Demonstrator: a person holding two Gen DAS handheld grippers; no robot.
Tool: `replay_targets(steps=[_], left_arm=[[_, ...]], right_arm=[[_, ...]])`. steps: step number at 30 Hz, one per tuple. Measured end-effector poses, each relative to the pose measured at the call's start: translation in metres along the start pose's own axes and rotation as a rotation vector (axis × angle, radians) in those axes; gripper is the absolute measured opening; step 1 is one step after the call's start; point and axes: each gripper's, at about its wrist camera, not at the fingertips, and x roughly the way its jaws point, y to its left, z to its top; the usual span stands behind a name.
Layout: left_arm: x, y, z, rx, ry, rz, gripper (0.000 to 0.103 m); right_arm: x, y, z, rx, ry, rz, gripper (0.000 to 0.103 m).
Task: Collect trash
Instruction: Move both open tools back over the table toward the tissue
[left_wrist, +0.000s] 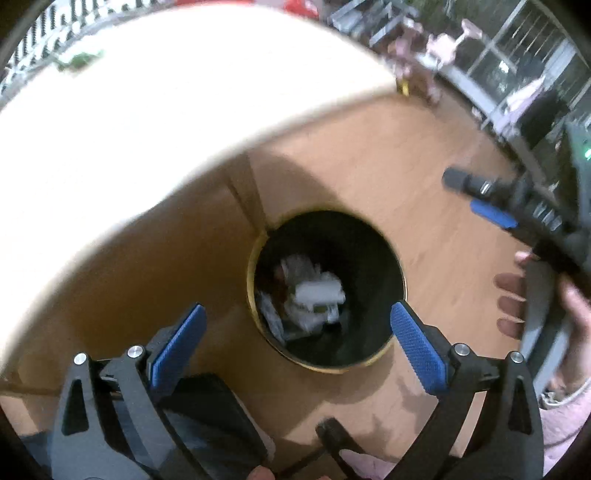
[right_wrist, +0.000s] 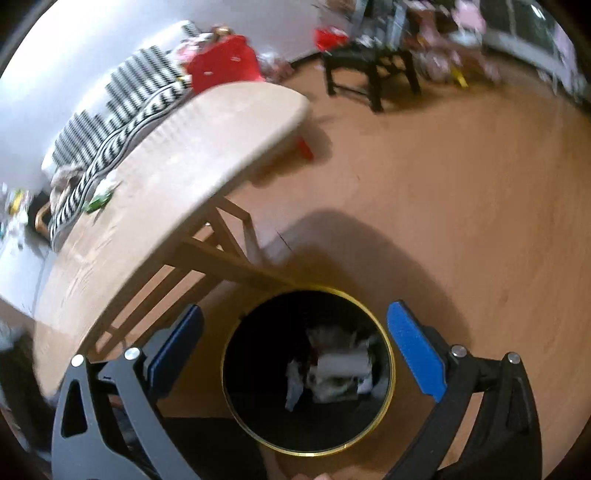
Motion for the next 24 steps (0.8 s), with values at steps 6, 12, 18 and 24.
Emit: replay_targets(steps=[6, 12, 18, 24], left_arm=[[-0.055, 0.069, 0.033, -0.04, -0.101, 0.168, 0.097], [-0.082, 0.151, 0.068, -0.127, -0.109, 0.267, 0.097], [-0.074, 0.224, 0.125, -0.129, -0.104, 0.309, 0.097], [-0.04, 0.259, 0.175, -0.107, -0.084, 0.278, 0.097]], right_arm=[[0.005, 0.093, 0.034, -0.225, -0.067, 0.05, 0.096], [0.043, 0.189, 0.072, -0.365, -0.052, 0.111, 0.096], [0.083, 0.262, 0.119, -0.449, -0.037, 0.124, 0.096], [0.122, 0.296, 0.147, -0.462, -0.002, 0.152, 0.096]])
